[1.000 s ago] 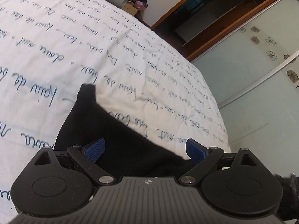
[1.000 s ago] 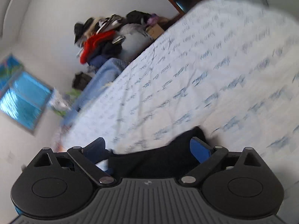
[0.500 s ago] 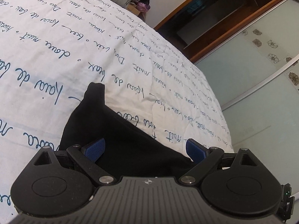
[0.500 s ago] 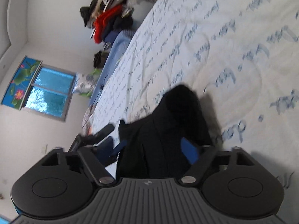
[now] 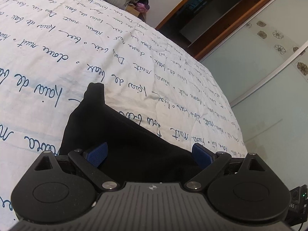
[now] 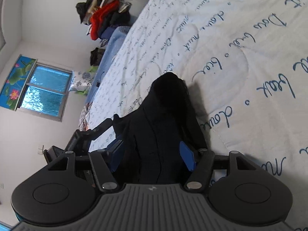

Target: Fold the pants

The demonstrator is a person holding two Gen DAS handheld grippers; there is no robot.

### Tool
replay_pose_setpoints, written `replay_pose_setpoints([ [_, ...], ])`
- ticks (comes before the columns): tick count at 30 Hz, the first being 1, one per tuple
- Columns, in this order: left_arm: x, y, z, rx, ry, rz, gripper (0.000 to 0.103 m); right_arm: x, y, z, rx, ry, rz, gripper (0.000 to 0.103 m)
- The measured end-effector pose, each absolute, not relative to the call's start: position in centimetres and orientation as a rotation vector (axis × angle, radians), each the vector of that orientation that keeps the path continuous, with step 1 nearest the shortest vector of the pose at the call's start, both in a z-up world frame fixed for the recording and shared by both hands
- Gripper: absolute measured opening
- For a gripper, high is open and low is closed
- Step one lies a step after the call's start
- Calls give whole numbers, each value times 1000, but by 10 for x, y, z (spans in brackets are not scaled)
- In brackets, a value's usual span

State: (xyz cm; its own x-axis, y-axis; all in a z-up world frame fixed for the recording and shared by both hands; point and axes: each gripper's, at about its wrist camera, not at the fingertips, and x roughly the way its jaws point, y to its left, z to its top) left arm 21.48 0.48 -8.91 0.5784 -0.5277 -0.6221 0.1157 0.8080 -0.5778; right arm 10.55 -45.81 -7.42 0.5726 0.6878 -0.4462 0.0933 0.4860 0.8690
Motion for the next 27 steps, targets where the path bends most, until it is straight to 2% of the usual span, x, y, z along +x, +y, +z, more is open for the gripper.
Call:
replay_pose_setpoints([
  [4, 213, 3, -90, -493, 872, -395, 95, 104, -455, -80, 1000, 938, 430, 63],
  [8, 211, -1, -91, -462, 866, -393, 96, 85, -406, -74, 979, 948, 443, 63],
  [12, 211, -1, -92, -458, 866, -397, 96, 92, -372, -60, 977, 925, 424, 64],
  [22, 211, -5, -93, -429, 860, -394, 98, 106, -335, -68, 997, 965, 480, 64],
  [23, 211, -5, -93, -426, 860, -392, 98, 106, -334, -68, 996, 961, 478, 60],
  [25, 212, -6, -93, -422, 862, -390, 98, 107, -328, -64, 886, 961, 440, 15],
  [26, 211, -7, -93, -417, 864, -387, 98, 105, -324, -61, 813, 963, 427, 6],
  [27, 211, -7, -92, -408, 870, -380, 98, 104, -321, -60, 793, 958, 447, 5],
])
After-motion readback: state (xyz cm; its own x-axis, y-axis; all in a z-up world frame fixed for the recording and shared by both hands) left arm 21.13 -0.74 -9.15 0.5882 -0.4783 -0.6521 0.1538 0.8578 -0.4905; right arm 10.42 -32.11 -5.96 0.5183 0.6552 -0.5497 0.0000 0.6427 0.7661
